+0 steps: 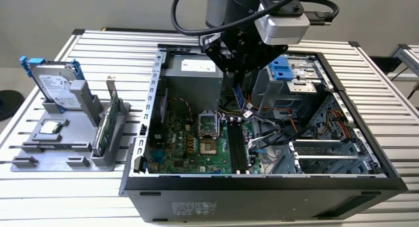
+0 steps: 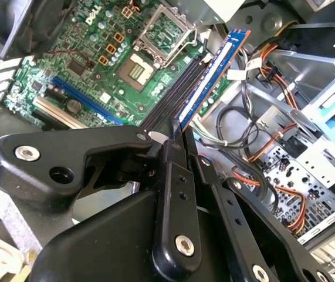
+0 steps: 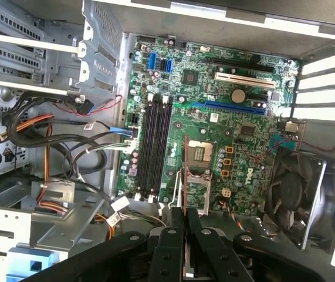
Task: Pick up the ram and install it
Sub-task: 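Insert the ram into the slot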
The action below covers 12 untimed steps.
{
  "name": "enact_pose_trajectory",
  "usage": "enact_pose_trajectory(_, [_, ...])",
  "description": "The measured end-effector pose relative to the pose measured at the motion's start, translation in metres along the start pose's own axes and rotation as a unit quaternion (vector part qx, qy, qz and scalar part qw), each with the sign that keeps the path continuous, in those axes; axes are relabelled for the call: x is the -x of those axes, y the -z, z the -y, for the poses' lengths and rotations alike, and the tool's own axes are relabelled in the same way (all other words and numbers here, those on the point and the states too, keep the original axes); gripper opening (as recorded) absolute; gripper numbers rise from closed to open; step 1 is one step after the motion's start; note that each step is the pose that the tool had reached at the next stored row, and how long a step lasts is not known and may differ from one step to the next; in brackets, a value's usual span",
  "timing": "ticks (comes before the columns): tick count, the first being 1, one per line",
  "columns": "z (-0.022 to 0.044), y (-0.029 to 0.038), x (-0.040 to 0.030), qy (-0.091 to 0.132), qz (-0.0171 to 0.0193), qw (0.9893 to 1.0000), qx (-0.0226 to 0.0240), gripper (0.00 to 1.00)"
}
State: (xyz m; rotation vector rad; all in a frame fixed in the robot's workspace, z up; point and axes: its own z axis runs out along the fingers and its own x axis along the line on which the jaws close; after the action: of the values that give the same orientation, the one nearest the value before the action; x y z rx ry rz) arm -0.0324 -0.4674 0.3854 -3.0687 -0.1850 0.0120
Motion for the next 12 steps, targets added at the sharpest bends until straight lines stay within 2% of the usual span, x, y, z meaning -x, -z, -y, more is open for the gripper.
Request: enact_pose_trajectory(12, [-0.0007,-0.0004,-0.0056,0.0,0.0,1.0,0.0,0.0])
